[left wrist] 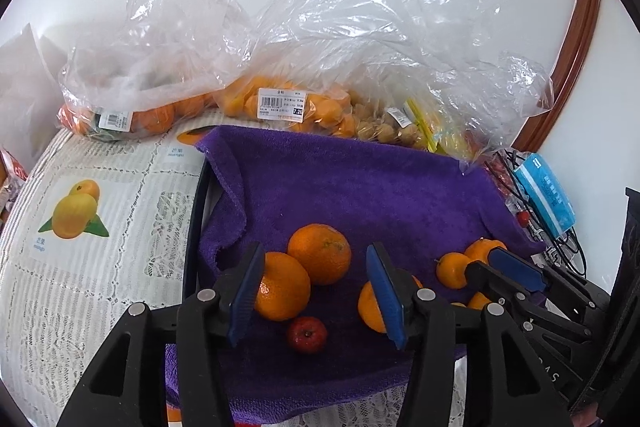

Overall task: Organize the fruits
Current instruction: 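Open the right gripper to release the orange while the left gripper releases the mandarin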

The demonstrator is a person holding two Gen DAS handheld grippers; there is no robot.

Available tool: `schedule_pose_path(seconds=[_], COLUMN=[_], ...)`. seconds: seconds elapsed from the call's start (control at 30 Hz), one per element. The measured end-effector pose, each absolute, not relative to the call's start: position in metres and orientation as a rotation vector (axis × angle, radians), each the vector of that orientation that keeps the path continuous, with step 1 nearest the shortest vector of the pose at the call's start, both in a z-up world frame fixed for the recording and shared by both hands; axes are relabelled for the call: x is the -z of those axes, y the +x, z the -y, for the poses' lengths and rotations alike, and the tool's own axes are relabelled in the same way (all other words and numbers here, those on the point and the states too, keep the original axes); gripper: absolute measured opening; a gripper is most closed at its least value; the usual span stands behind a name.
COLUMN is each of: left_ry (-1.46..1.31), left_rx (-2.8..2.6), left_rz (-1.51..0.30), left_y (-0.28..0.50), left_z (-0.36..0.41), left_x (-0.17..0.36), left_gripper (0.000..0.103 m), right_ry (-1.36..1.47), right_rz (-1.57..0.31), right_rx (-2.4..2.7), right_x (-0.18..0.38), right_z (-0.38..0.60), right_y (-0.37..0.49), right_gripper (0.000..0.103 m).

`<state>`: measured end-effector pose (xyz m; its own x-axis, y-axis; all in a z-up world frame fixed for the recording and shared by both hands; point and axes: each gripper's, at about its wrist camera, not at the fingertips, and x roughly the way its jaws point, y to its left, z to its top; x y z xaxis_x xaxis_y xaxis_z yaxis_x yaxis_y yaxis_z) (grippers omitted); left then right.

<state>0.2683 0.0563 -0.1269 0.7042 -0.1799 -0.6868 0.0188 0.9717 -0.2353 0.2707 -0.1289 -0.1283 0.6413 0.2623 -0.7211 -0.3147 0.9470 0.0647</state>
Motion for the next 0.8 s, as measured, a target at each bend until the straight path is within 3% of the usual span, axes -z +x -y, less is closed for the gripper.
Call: schedule_pose_path(seconds=[0.7, 0.8], left_ry=[-0.208, -0.199], left_rx=[0.159, 0.15], left_rz=[-0.765, -0.762], left_y=[0.245, 0.229], left_z=[-0.045, -0.042], left_x=[0.095, 0.085], left_gripper=[0.06, 0.066], right_ry=[0.023, 0.03], right_rz=[-0.794, -0.792], right_rx=[-0.213, -0.19], right_x=[0.098, 0.084], right_z=[0.151, 0.159], right_y=[0.254, 0.24], right_gripper=[0.035, 0.036])
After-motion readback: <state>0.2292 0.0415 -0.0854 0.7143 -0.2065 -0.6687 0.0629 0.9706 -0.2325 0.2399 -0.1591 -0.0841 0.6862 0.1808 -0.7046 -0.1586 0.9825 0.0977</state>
